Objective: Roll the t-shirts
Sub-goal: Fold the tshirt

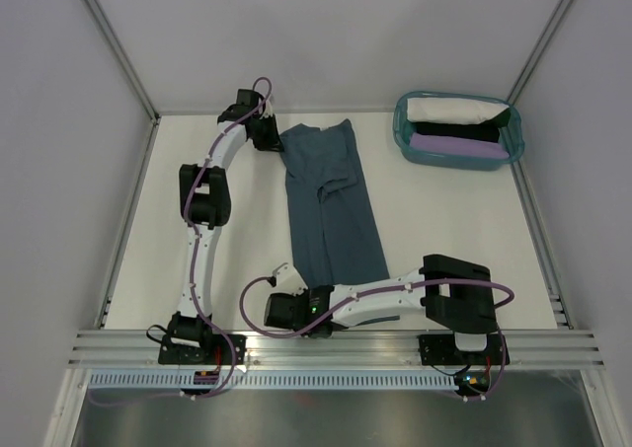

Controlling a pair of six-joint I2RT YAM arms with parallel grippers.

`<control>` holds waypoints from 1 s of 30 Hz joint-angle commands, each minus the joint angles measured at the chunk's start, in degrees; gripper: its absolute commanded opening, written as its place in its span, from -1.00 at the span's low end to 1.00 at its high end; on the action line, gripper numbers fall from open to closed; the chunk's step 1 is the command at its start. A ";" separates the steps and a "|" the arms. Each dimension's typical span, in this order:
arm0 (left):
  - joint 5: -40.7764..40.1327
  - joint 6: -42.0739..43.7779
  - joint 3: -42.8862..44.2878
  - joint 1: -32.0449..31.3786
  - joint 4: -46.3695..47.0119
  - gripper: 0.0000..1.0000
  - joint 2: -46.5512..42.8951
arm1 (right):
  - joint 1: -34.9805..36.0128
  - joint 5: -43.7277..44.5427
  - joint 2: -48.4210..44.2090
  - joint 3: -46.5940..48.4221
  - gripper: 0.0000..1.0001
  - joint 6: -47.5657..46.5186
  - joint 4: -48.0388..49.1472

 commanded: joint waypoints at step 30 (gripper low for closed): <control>-1.60 -0.51 -1.52 0.82 6.13 -0.63 -0.79 | 6.79 -9.49 -3.80 -4.93 -0.61 -6.07 4.35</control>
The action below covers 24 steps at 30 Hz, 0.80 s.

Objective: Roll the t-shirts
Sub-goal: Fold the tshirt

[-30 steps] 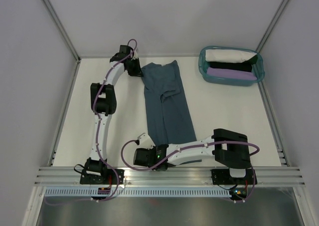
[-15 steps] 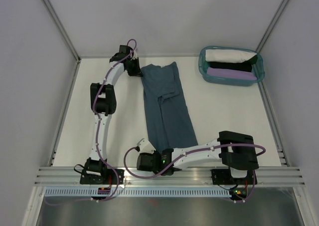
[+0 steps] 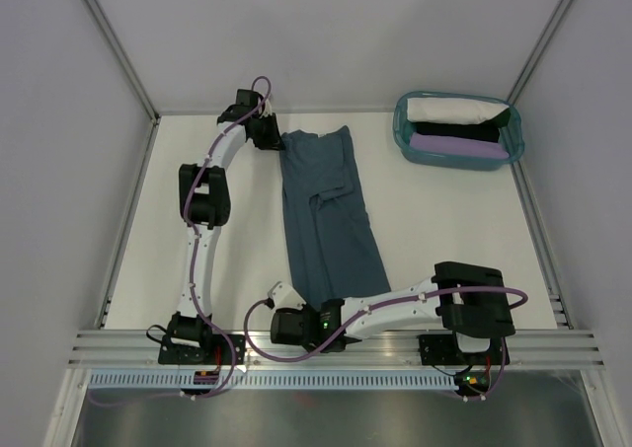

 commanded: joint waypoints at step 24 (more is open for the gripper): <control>-1.42 4.97 -8.80 2.65 0.34 0.02 -13.97 | -51.36 -9.13 -6.26 15.22 -0.10 -10.35 7.02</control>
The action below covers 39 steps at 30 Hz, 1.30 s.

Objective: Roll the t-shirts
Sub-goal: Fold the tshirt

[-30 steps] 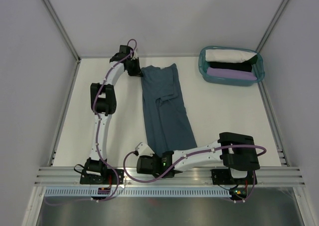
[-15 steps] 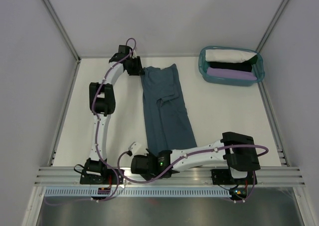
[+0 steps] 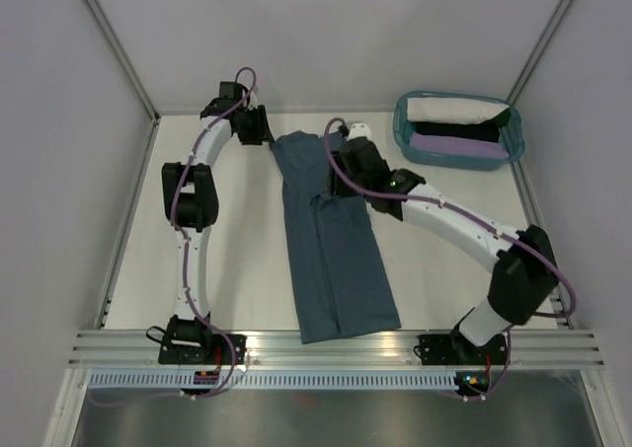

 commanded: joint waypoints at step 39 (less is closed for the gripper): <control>5.19 -2.86 14.86 -4.48 5.65 -0.82 11.68 | -32.96 -7.46 57.52 45.08 -0.99 18.56 14.29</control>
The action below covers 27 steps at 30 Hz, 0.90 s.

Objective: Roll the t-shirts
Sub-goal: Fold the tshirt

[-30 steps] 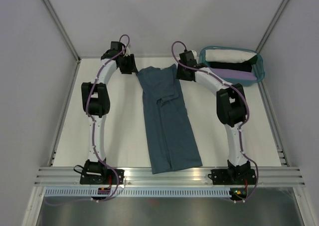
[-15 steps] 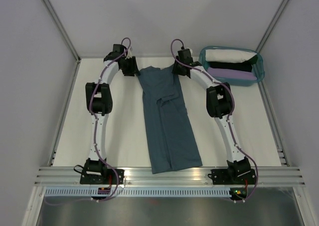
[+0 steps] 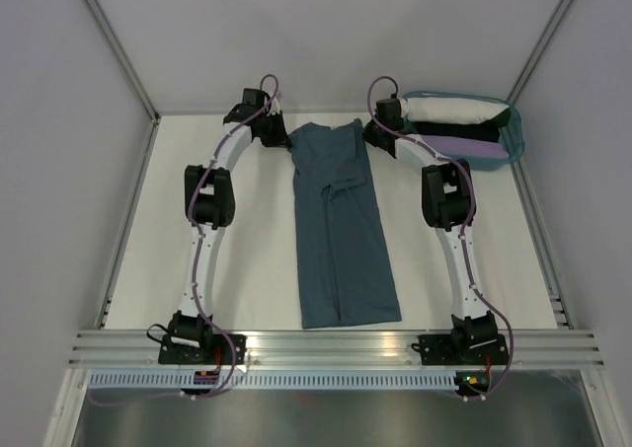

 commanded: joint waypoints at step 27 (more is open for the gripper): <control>-3.98 4.16 -7.29 -2.26 6.66 0.47 -16.19 | 1.52 1.97 -23.26 -12.00 -0.07 -10.88 -4.75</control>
